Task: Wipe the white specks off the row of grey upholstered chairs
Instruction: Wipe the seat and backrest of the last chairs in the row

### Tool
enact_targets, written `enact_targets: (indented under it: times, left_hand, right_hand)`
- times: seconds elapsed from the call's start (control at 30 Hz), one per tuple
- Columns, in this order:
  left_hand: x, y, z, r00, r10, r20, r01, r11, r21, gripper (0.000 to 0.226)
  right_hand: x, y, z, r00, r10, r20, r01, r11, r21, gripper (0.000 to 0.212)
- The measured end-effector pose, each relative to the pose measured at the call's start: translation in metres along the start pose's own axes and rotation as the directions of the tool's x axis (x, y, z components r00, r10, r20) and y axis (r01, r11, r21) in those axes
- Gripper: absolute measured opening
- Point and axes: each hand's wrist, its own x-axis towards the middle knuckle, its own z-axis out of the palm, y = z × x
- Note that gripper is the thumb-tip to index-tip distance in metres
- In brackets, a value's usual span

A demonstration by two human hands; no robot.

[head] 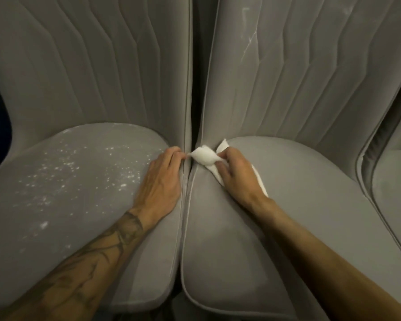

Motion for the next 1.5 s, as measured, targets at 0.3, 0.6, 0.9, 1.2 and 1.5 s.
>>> enact_targets:
  times: [0.3,0.6,0.9,1.2,1.5]
  left_hand:
    - [-0.002,0.0,-0.009,0.999,0.002,0.051,0.001,0.998,-0.06,0.031]
    - [-0.026,-0.034,-0.037,0.994,-0.003,0.106,-0.019,0.979,0.202,0.042]
    - [-0.036,-0.043,-0.029,0.997,-0.016,0.073,-0.002,0.97,0.242,0.024]
    - [-0.038,-0.042,-0.028,1.0,-0.015,0.026,0.009,0.971,0.239,0.024]
    - [-0.037,-0.045,-0.026,1.0,-0.005,0.021,0.0,0.968,0.249,0.022]
  right_hand:
    - [-0.036,-0.019,0.011,0.948,-0.294,0.123,0.283,0.954,0.1,0.01]
    - [-0.059,-0.049,0.031,0.922,-0.347,0.17,0.328,0.936,0.126,0.012]
    - [-0.071,-0.067,0.022,0.95,-0.227,0.216,0.168,0.951,0.261,0.014]
    - [-0.038,-0.054,-0.006,0.995,-0.072,0.064,0.058,0.979,0.195,0.007]
    - [-0.06,-0.051,-0.003,0.954,-0.264,0.141,0.227,0.946,0.232,0.008]
